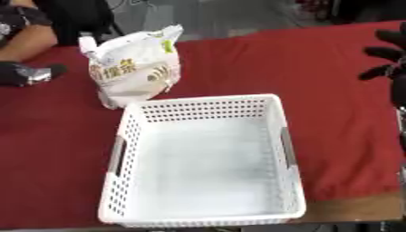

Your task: Pick up objects on the table and place them in the box.

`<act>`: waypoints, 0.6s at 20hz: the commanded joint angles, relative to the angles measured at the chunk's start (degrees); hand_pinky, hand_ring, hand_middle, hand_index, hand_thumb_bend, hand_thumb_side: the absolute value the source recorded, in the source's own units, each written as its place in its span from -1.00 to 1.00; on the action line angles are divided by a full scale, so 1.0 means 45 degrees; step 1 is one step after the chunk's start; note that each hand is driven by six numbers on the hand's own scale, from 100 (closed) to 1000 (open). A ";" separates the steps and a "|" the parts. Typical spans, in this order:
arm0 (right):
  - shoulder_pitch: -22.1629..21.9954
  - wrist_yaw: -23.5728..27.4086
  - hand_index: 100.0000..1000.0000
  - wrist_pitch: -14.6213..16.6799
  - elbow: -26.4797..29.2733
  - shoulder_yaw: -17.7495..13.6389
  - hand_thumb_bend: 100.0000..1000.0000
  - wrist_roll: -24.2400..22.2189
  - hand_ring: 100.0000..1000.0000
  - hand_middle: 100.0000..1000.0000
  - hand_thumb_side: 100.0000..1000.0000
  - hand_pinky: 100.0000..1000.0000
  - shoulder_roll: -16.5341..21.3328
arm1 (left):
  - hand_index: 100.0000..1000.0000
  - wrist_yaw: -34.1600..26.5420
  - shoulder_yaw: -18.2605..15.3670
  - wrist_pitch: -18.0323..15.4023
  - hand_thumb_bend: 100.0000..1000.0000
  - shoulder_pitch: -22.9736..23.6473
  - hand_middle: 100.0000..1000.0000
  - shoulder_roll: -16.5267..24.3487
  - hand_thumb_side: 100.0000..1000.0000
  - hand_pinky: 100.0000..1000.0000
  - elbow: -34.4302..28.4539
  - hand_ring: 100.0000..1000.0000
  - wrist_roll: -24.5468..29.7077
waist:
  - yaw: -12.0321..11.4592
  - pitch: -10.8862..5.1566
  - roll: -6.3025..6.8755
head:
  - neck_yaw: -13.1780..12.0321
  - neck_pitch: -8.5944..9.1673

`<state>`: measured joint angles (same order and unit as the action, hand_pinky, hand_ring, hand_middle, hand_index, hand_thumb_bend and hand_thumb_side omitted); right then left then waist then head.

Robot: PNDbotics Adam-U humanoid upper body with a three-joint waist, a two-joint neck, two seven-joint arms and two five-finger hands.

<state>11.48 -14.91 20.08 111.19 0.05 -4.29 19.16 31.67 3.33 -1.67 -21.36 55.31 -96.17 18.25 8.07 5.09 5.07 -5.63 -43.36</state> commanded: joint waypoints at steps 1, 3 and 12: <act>-0.0011 0.0024 1.00 0.0028 0.0119 0.0013 -0.47 -0.0061 0.51 0.66 0.92 0.01 0.0228 | 0.84 -0.0290 0.0342 -0.0239 1.00 -0.0887 0.82 0.0549 0.39 0.85 0.0859 0.83 0.0484 | 0.0013 -0.0209 -0.0017 | -0.0163 0.0138; -0.0041 0.0022 1.00 0.0033 0.0106 0.0020 -0.47 -0.0077 0.51 0.66 0.92 0.01 0.0232 | 0.85 -0.0349 0.0641 -0.0354 1.00 -0.1704 0.82 0.0277 0.39 0.84 0.1742 0.82 0.0784 | -0.0001 -0.0232 -0.0022 | -0.0209 0.0119; -0.0142 0.0020 1.00 0.0059 0.0054 0.0030 -0.47 -0.0115 0.51 0.66 0.91 0.01 0.0218 | 0.87 0.0091 0.1404 -0.0952 1.00 -0.4478 0.83 -0.1526 0.38 0.80 0.5596 0.81 0.1767 | -0.0046 -0.0310 -0.0067 | -0.0303 0.0018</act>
<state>10.77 -14.91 20.21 110.86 0.36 -4.61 19.17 31.53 9.81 -5.57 -40.21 48.04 -72.59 25.65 7.99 4.47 5.01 -6.59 -43.35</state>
